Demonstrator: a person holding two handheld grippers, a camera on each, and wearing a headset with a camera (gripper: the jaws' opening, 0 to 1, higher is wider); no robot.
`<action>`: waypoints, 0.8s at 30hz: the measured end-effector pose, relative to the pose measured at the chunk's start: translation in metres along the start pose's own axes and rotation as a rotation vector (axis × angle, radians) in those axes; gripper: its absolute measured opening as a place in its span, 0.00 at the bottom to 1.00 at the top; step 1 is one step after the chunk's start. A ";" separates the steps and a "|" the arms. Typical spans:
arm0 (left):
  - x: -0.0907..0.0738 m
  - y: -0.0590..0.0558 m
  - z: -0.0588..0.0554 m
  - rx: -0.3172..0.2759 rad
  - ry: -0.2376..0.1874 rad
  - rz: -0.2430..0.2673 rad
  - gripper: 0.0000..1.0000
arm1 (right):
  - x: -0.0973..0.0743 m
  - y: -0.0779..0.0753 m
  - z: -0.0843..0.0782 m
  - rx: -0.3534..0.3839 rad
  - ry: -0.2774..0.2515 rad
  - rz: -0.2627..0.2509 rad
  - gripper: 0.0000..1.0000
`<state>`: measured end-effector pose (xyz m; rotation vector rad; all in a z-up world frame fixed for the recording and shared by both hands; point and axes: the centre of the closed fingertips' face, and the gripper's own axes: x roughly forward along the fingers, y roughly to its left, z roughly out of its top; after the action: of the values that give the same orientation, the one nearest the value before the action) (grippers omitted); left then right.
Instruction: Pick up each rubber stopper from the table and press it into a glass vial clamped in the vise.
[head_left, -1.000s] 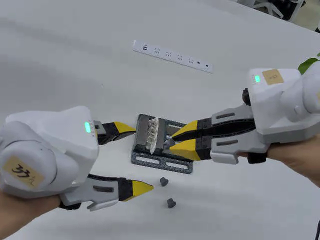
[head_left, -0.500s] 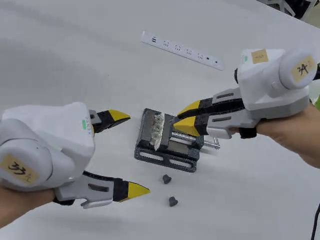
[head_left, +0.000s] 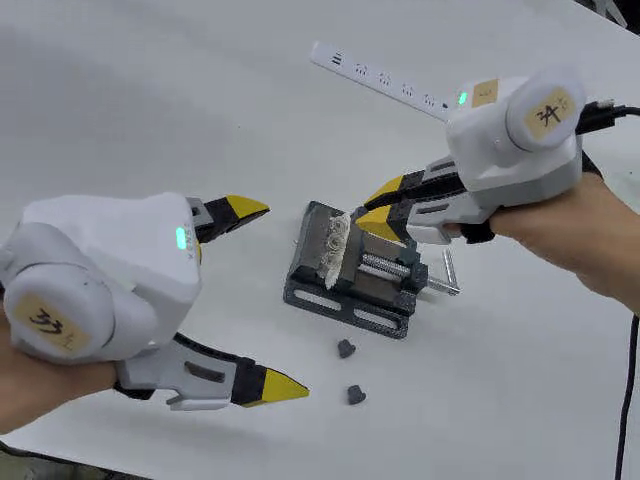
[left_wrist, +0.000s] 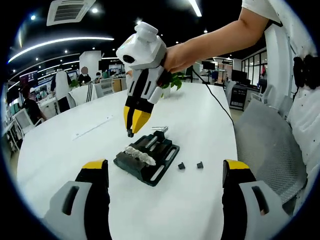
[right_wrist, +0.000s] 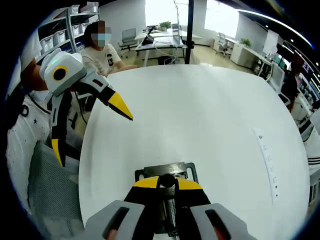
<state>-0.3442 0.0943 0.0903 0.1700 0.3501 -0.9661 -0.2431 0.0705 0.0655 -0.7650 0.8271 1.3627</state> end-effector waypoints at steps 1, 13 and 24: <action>0.000 0.000 0.000 -0.003 -0.005 -0.001 0.96 | 0.002 -0.001 -0.001 -0.003 0.010 -0.001 0.06; 0.002 0.001 -0.004 -0.028 -0.024 -0.001 0.98 | 0.023 -0.010 -0.009 -0.048 0.088 -0.007 0.06; 0.000 0.002 -0.005 -0.043 -0.035 0.004 0.97 | 0.028 -0.014 -0.014 -0.079 0.127 -0.001 0.06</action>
<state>-0.3433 0.0966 0.0852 0.1146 0.3383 -0.9561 -0.2293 0.0720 0.0345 -0.9205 0.8757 1.3628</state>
